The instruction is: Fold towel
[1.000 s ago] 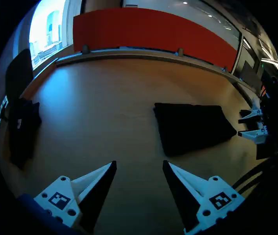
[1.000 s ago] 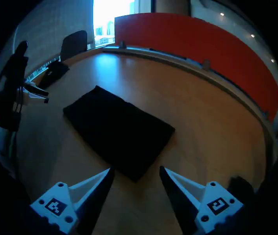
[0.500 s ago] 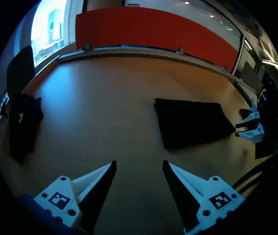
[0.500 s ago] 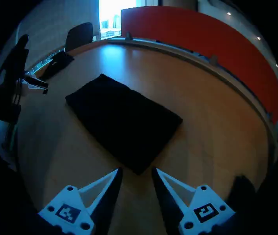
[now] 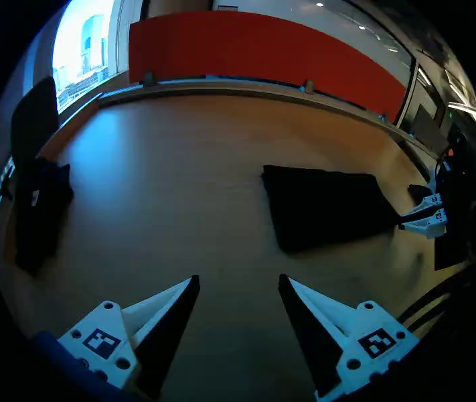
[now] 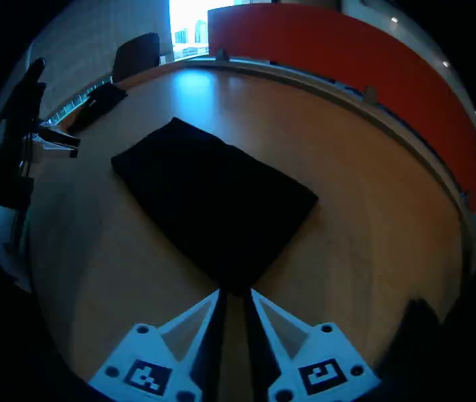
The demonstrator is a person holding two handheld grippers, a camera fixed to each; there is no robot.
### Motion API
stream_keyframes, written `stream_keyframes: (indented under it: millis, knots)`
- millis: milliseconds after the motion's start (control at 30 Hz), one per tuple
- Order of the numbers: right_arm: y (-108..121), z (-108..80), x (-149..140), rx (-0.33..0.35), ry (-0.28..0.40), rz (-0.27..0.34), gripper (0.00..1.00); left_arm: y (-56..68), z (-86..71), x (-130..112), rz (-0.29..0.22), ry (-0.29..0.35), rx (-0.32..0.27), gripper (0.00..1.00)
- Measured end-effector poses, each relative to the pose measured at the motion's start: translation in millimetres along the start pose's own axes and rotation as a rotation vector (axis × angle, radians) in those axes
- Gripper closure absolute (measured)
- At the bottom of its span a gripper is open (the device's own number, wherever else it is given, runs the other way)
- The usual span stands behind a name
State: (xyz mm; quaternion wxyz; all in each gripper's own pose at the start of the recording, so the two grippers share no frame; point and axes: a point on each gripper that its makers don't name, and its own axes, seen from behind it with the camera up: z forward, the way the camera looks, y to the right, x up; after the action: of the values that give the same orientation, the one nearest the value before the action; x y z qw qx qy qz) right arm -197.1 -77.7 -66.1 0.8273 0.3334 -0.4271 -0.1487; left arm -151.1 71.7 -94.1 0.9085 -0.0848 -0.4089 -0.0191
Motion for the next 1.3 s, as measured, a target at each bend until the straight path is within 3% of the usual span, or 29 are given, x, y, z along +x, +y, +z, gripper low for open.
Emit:
stream_keyframes:
  millis: [467,867,1300]
  knots:
    - [2.7,-6.1,18.8,-0.024,0.029,-0.029,0.84,-5.4,-2.2,6.1,-0.004,0.010,0.005,0.13]
    - [1.1,-23.4,88.9,-0.049,0.119,-0.133,0.86,-11.1,-9.7,11.7,-0.018,0.022,0.013,0.13]
    - [-16.1,-32.2,164.1,-0.043,0.199,-0.242,0.88,-15.0,-17.2,12.4,-0.042,0.034,0.016,0.13]
